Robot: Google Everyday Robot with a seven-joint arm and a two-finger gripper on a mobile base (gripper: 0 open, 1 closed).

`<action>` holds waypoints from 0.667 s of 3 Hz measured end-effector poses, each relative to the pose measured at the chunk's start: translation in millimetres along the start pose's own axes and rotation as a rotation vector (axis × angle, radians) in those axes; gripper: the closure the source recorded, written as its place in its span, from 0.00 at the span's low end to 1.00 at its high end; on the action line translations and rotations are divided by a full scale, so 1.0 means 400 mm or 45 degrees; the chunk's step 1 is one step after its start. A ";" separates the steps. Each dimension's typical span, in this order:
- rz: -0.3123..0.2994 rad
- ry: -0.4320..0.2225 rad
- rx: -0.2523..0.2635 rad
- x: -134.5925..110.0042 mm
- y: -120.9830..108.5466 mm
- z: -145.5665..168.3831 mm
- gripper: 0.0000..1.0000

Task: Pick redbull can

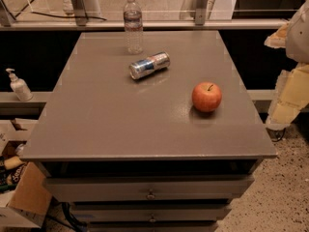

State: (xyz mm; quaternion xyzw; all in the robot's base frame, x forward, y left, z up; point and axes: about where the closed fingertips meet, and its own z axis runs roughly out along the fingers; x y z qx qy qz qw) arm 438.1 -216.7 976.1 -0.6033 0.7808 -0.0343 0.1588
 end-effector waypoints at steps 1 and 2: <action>-0.003 -0.004 0.006 -0.002 -0.001 -0.002 0.00; -0.056 -0.052 0.019 -0.038 -0.015 0.022 0.00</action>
Offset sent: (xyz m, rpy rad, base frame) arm 0.0352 0.0421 -0.0193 0.0676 -0.0665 0.1508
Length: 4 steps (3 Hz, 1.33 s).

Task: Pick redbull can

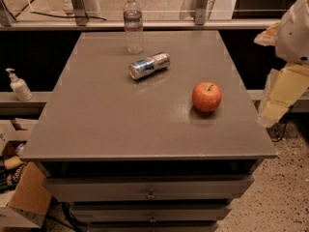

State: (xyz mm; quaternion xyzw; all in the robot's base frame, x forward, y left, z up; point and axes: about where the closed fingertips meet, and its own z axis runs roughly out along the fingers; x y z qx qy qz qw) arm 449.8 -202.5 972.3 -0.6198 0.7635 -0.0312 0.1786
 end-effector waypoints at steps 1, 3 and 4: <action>-0.088 -0.100 0.009 -0.093 -0.039 0.071 0.00; -0.149 -0.282 0.012 -0.331 -0.146 0.238 0.00; -0.149 -0.282 0.012 -0.331 -0.146 0.238 0.00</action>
Offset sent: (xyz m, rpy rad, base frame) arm 0.1128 0.1385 -0.0475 0.1985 -0.0928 0.2056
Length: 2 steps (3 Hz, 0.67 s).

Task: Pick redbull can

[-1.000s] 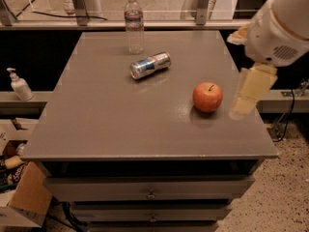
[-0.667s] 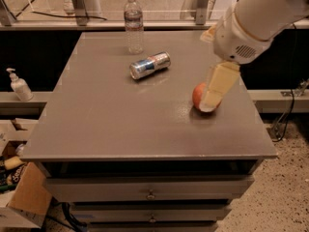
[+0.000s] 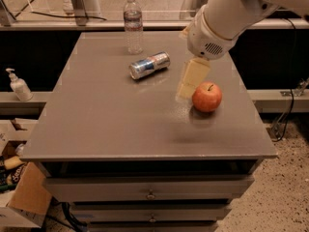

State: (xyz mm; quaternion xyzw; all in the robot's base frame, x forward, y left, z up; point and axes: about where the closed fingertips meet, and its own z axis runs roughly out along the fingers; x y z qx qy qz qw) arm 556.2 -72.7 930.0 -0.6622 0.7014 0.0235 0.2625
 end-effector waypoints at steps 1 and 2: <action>-0.046 0.006 0.031 0.000 -0.018 0.020 0.00; -0.090 -0.010 0.070 -0.020 -0.081 0.079 0.00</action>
Offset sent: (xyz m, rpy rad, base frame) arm 0.0903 0.0354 -0.0305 -0.0057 -0.1298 0.0691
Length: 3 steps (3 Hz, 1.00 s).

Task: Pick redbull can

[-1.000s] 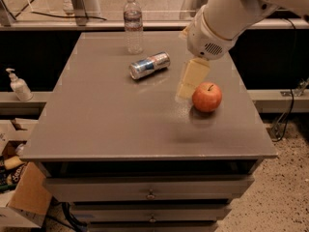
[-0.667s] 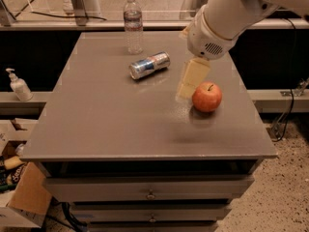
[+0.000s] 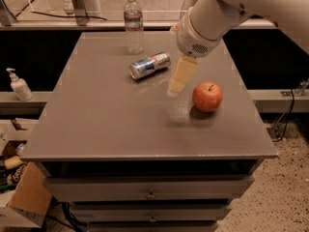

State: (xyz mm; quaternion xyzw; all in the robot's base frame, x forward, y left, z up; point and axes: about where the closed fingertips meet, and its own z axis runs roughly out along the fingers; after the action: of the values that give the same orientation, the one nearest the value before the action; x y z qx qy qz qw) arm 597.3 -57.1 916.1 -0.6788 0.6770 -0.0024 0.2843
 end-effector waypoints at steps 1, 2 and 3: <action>0.000 -0.028 0.005 -0.024 -0.081 0.103 0.00; 0.021 -0.049 0.001 -0.040 -0.144 0.205 0.00; 0.054 -0.037 0.001 -0.043 -0.188 0.287 0.00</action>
Offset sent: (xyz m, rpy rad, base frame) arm 0.1344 0.0643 -0.0668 0.0716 0.0107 -0.0161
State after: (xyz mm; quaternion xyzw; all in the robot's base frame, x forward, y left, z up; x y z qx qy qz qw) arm 709.6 -3.3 855.9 -0.6643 0.6869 0.0134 0.2944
